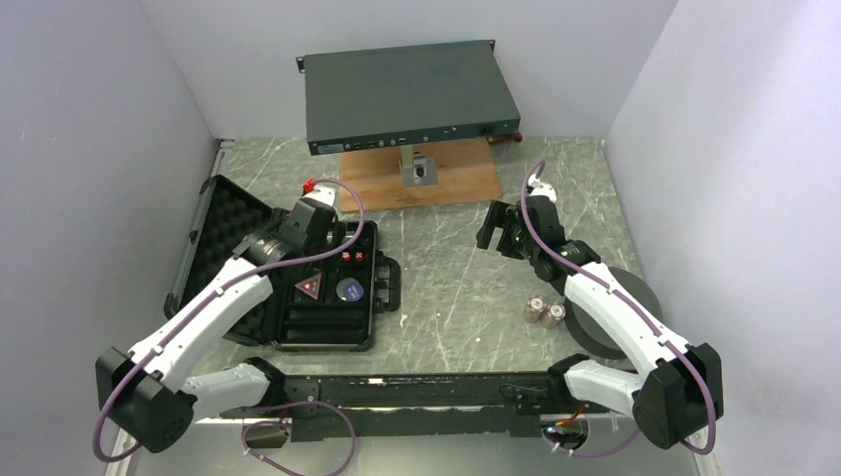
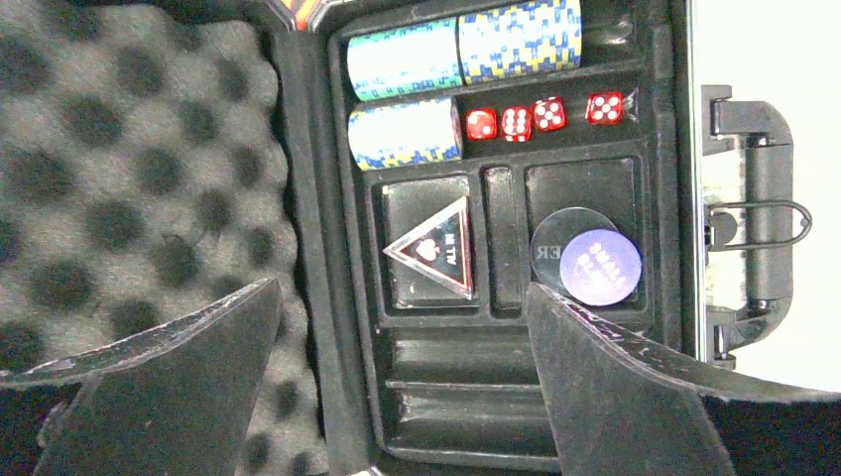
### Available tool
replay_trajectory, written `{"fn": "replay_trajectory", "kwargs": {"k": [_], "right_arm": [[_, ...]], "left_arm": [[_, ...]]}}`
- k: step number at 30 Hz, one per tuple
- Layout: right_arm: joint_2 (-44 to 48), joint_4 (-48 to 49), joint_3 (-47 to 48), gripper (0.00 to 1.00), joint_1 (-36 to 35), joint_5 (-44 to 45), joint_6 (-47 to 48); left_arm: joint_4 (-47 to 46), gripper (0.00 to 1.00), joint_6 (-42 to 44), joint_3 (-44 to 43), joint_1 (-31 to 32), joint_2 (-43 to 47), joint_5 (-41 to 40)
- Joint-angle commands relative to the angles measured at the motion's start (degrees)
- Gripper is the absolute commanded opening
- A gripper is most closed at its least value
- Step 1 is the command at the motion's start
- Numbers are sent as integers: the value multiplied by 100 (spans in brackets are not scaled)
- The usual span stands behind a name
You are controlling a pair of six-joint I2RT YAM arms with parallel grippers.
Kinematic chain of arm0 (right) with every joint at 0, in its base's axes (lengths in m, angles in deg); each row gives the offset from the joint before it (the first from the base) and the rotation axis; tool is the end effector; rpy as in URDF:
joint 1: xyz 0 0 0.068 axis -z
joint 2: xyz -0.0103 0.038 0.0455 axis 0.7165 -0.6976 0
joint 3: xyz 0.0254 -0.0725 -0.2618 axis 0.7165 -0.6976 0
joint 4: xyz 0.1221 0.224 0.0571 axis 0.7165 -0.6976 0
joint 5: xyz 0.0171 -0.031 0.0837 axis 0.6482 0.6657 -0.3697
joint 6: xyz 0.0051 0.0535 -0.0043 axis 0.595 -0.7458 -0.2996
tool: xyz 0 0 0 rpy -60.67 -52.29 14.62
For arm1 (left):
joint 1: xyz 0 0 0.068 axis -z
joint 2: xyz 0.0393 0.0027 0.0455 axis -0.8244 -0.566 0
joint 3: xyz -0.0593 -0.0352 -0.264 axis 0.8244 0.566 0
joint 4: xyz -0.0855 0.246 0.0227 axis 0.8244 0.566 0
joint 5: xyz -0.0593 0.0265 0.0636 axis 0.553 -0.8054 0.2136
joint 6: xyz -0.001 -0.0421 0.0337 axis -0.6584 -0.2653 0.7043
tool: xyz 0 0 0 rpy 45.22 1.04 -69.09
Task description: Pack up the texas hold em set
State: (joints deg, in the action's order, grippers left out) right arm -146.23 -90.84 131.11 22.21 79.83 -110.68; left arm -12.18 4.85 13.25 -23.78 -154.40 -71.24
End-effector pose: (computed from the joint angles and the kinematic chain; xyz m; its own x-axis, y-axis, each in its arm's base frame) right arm 0.2234 0.0916 0.2745 -0.6267 0.2961 -0.7208 0.0527 0.9390 0.3399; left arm 0.1987 -0.1038 0.3006 -0.7165 0.1885 -0.6716 0.0597 0.9758 0.2103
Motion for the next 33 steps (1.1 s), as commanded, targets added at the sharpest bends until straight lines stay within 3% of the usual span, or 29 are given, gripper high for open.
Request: {"fn": "replay_trajectory", "kwargs": {"k": [1,5,15,26,33], "right_arm": [[6,-168,249,100,17,-144,83],[-37,-424,284,100,8,-203,92],[-251,-846,271,100,-150,-570,-148],[-1859,-412,1415,100,-1585,-369,-550],[-2476,-954,2016,100,-1881,29,-561]], "left_arm": [[-272,100,381,161,46,491,140],[-686,100,433,670,172,870,357],[-618,96,546,799,289,1166,95],[-509,94,382,865,305,1479,-366],[-514,93,304,917,315,1836,-565]]}}
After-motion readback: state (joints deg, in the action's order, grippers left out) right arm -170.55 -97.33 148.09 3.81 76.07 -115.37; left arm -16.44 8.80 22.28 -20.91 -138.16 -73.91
